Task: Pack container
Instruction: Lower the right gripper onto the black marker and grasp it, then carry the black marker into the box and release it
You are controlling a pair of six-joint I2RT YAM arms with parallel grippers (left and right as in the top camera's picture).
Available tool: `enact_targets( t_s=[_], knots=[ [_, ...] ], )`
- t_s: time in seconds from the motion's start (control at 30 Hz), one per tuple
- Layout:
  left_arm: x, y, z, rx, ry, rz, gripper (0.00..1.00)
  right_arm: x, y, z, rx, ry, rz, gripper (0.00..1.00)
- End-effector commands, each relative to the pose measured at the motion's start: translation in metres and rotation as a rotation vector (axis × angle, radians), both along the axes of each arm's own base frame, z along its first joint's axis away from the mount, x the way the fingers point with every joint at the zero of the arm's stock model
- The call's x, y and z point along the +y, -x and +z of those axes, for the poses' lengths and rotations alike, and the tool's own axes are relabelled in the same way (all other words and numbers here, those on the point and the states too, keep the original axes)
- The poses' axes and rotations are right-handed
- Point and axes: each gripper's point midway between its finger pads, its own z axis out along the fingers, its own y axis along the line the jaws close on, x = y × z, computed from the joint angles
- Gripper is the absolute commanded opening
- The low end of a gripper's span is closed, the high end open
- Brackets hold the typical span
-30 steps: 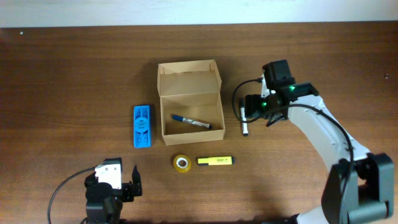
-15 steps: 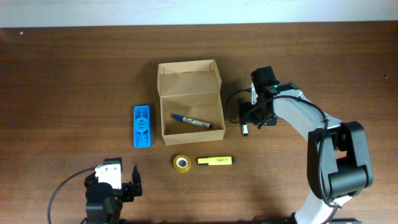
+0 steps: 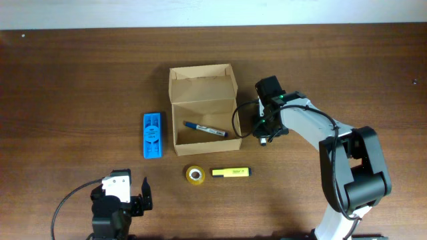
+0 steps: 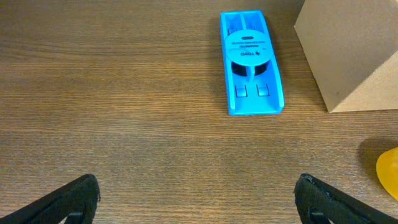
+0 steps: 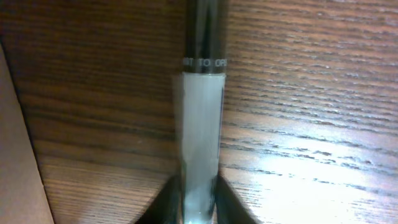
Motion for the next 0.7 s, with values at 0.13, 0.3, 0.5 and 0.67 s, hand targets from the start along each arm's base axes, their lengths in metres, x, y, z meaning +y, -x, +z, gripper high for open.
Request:
enact_targets(
  t_s=[0.13,0.3,0.5,0.67],
  knots=[
    [0.003,0.000,-0.002,0.002,-0.017,0.003,1.00,-0.008,0.003,-0.010,0.015,0.053,-0.002,0.03],
    [0.003,0.000,-0.002,0.002,-0.017,0.003,1.00,-0.008,0.005,0.002,0.012,0.052,-0.001,0.04],
    [0.003,0.000,-0.002,0.002,-0.017,0.003,1.00,-0.007,0.002,0.041,-0.031,0.039,0.002,0.04],
    [0.003,0.000,-0.002,0.002,-0.017,0.003,1.00,-0.006,0.001,0.080,-0.103,0.017,0.002,0.03]
  ],
)
